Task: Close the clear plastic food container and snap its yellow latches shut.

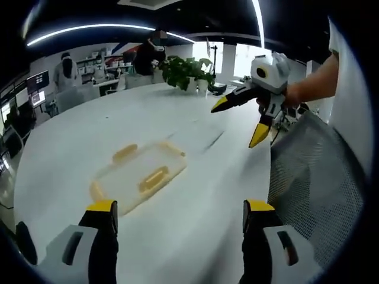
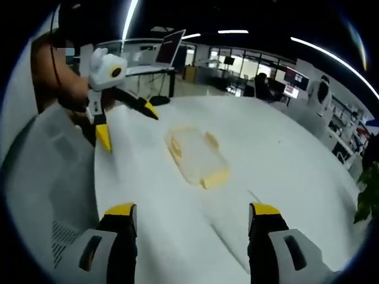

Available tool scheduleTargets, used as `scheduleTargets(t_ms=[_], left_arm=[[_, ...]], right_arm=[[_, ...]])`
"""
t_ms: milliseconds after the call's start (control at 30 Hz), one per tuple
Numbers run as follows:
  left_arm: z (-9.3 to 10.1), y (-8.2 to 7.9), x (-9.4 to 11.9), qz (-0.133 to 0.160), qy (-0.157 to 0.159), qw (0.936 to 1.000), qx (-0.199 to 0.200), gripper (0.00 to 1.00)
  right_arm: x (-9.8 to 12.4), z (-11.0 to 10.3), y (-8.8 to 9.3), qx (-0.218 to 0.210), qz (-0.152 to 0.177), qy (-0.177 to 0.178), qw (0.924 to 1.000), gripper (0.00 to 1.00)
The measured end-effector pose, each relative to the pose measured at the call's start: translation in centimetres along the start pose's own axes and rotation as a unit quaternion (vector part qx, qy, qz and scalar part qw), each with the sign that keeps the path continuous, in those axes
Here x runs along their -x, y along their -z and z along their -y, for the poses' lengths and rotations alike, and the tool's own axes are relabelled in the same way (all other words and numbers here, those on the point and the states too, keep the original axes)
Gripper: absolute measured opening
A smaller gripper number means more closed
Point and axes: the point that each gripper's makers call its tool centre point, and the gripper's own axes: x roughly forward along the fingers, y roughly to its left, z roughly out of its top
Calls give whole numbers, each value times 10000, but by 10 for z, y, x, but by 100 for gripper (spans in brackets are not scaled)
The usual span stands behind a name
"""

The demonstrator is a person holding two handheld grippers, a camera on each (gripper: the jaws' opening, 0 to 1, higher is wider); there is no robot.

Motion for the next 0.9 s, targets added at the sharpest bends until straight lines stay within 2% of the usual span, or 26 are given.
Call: scheduleTargets(t_ms=[300, 500, 900], left_arm=[[-17, -1, -1, -131, 70, 9998, -165, 86], [-31, -1, -2, -263, 92, 9992, -298, 84], [-50, 8, -6, -552, 142, 9971, -510, 79]], right_arm=[[-18, 4, -19, 208, 67, -200, 9996, 76], [-28, 12, -24, 329, 20, -286, 9990, 73], [-44, 17, -19, 673, -291, -567, 9957, 66]])
